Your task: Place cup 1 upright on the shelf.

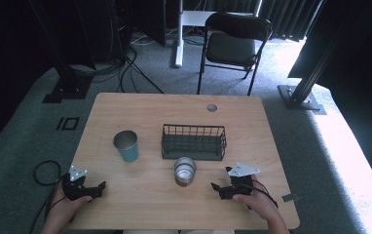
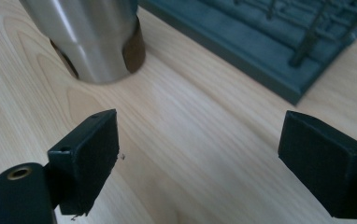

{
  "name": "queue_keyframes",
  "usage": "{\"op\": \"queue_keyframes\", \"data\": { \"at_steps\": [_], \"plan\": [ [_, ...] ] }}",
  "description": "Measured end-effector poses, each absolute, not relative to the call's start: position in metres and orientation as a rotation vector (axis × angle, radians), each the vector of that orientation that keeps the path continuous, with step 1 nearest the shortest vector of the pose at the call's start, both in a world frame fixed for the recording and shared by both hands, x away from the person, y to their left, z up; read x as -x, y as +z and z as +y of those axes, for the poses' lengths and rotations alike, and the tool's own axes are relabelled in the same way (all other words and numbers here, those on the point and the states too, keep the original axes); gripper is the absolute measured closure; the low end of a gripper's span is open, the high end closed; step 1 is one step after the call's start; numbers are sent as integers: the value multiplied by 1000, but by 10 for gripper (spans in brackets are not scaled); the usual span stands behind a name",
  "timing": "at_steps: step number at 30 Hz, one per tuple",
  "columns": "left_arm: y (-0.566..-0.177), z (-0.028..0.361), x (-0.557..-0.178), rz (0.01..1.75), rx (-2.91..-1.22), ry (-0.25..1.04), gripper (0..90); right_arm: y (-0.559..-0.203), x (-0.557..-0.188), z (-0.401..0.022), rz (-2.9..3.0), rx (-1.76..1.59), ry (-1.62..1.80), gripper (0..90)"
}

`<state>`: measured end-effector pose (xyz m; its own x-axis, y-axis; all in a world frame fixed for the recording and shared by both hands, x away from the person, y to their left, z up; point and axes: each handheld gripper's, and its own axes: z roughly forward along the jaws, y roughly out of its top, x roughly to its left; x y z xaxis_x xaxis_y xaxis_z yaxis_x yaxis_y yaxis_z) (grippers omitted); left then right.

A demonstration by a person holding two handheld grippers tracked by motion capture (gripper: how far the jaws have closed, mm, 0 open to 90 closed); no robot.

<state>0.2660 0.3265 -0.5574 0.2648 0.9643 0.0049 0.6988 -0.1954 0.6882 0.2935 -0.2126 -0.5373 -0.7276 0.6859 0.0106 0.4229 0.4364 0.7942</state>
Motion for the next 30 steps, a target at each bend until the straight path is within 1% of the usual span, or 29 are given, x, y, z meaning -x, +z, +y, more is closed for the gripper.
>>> {"op": "queue_keyframes", "data": {
  "at_steps": [30],
  "plan": [
    [-557, 327, -266, 1498, -1969, 603, 9, -536, -301, -155, 2459, -768, 1308, 123]
  ]
}}
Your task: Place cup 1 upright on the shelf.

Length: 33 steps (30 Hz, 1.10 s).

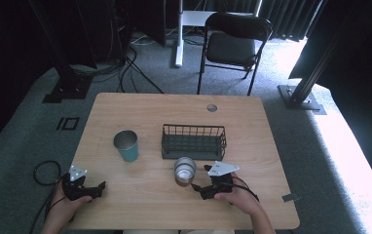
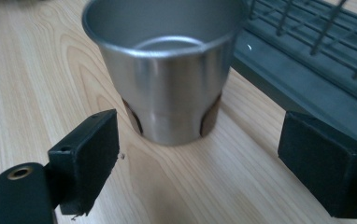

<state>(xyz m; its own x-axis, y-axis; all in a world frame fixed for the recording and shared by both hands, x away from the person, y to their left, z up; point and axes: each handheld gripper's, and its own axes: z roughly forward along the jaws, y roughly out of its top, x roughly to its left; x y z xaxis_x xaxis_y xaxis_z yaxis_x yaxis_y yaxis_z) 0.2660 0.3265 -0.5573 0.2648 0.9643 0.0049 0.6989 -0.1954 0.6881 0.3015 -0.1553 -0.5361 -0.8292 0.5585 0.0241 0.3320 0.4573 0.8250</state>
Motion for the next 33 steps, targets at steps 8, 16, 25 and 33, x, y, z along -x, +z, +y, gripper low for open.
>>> {"op": "queue_keyframes", "data": {
  "at_steps": [8, 16, 25, 33],
  "plan": [
    [-557, 327, -266, 1498, -1969, 603, 10, -534, -304, -145, 2455, -743, 1354, 123],
    [-557, 327, -266, 1498, -1969, 603, 9, -533, -306, -135, 2456, -716, 1368, 123],
    [-557, 327, -266, 1498, -1970, 603, 10, -535, -310, -128, 2445, -713, 1391, 123],
    [-557, 327, -266, 1498, -1970, 603, 9, -538, -314, -124, 2408, -719, 1435, 122]
  ]
}}
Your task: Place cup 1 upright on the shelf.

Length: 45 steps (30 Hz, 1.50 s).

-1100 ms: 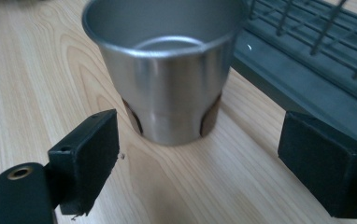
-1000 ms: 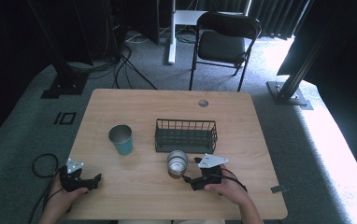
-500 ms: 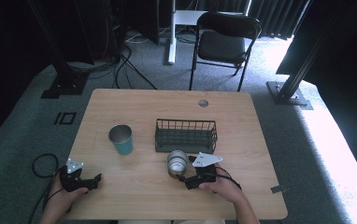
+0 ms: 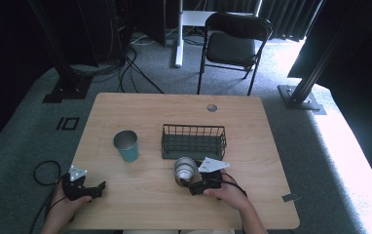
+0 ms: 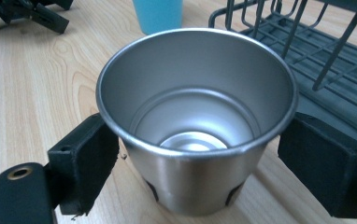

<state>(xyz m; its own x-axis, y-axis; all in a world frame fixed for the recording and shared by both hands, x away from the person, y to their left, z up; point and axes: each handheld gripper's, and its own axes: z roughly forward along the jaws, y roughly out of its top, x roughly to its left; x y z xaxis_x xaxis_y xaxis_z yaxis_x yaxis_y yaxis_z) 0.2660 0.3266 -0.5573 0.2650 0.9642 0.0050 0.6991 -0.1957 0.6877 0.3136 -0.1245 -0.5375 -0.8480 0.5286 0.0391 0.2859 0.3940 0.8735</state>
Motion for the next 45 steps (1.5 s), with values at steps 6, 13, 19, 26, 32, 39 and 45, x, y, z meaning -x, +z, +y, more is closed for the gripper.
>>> {"op": "queue_keyframes", "data": {
  "at_steps": [6, 13, 19, 26, 32, 39, 45],
  "plan": [
    [-557, 327, -266, 1498, -1969, 602, 9, -539, -316, -120, 2391, -709, 1457, 122],
    [-557, 327, -266, 1498, -1969, 602, 10, -544, -318, -114, 2381, -715, 1458, 123],
    [-557, 327, -266, 1498, -1969, 603, 10, -545, -318, -110, 2392, -720, 1452, 176],
    [-557, 327, -266, 1499, -1968, 602, 9, -542, -319, -107, 2382, -769, 1460, 180],
    [-557, 326, -266, 1499, -1967, 601, 10, -531, -317, -103, 2352, -783, 1492, 180],
    [-557, 327, -266, 1498, -1969, 602, 10, -515, -314, -98, 2358, -757, 1511, 180],
    [-557, 327, -266, 1498, -1969, 602, 10, -502, -311, -98, 2341, -741, 1543, 181]
  ]
}}
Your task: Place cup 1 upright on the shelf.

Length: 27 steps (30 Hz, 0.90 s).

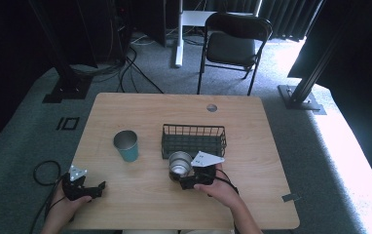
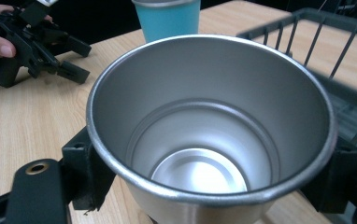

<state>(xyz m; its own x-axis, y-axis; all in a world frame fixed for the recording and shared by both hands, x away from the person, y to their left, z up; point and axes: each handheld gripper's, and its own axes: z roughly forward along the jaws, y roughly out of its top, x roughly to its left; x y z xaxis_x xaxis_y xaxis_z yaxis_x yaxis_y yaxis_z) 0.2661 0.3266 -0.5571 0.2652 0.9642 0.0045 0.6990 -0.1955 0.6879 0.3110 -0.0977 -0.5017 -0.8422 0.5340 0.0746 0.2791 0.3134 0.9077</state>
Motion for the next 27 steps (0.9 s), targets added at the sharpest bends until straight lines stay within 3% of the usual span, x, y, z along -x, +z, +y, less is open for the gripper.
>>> {"op": "queue_keyframes", "data": {
  "at_steps": [27],
  "plan": [
    [-557, 327, -266, 1497, -1968, 602, 10, -436, -321, -115, 2065, -828, 1631, 181]
  ]
}}
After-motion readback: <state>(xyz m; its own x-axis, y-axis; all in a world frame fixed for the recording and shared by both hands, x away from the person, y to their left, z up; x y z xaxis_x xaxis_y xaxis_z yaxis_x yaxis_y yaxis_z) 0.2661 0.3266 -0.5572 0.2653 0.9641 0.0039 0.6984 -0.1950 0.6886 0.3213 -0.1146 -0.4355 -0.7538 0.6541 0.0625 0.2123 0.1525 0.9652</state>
